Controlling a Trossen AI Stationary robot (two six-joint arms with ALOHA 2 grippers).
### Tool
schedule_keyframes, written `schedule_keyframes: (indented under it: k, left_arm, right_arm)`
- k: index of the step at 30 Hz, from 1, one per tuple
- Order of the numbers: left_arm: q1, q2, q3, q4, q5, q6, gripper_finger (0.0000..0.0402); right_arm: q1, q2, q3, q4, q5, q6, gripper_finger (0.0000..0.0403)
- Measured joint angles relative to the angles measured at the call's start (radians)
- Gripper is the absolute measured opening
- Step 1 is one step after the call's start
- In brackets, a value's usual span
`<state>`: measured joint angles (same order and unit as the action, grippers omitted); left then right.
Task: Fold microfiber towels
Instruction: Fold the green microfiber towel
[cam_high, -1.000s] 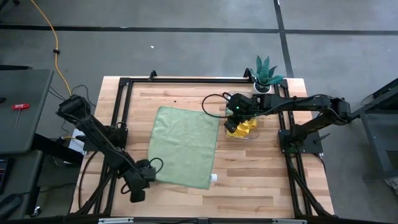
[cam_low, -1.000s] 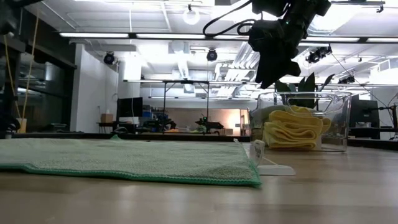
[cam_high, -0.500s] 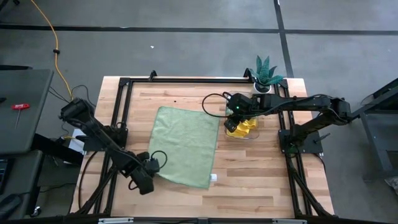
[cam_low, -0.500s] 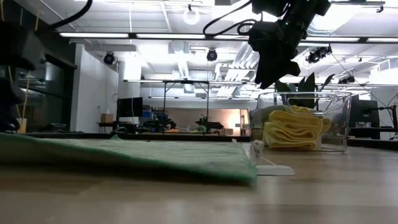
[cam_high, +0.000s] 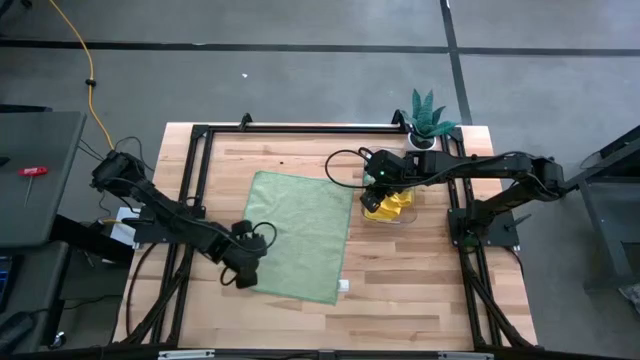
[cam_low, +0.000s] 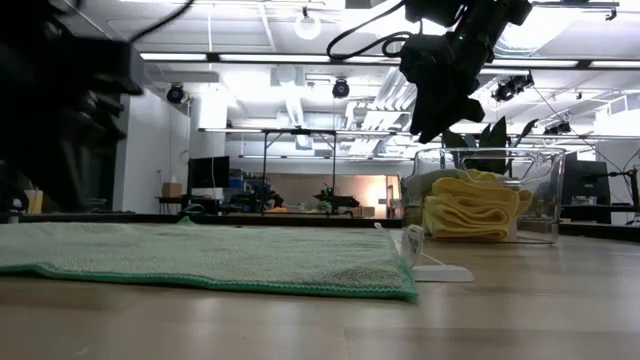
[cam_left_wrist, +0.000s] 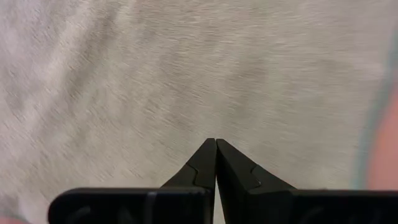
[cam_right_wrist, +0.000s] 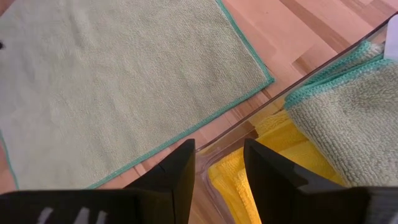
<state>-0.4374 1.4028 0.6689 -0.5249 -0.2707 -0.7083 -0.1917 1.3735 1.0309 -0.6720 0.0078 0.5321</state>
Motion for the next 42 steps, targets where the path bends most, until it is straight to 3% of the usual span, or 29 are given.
schedule_keyframes:
  k: [3,6,12,19,24,32,42]
  left_arm:
    - [0.063,0.017,-0.004,0.009,0.020,0.093,0.0000]
    - [0.114,0.009,0.023,0.009,0.112,0.102,0.0000]
    - [0.038,-0.092,0.049,0.076,0.240,0.121,0.0000]
    - [-0.166,-0.038,0.047,0.082,0.227,-0.013,0.0000]
    - [-0.263,0.078,0.048,0.201,0.220,-0.086,0.0000]
    - [-0.268,0.210,0.054,0.195,0.131,-0.240,0.0000]
    - [-0.244,0.183,0.050,0.112,-0.011,-0.276,0.0000]
  right_arm:
    - [0.000,0.000,0.000,0.000,0.000,0.010,0.0128]
    - [0.002,0.000,0.000,-0.005,0.000,0.013,0.0128]
    - [0.002,0.000,0.000,0.000,0.000,0.019,0.0128]
    - [0.002,0.000,0.000,0.003,0.000,0.010,0.0128]
    - [0.002,0.000,0.000,0.005,0.003,0.009,0.0128]
    - [0.002,0.000,0.000,0.005,0.009,0.009,0.0128]
    - [0.002,0.000,0.000,0.003,0.008,0.021,0.0128]
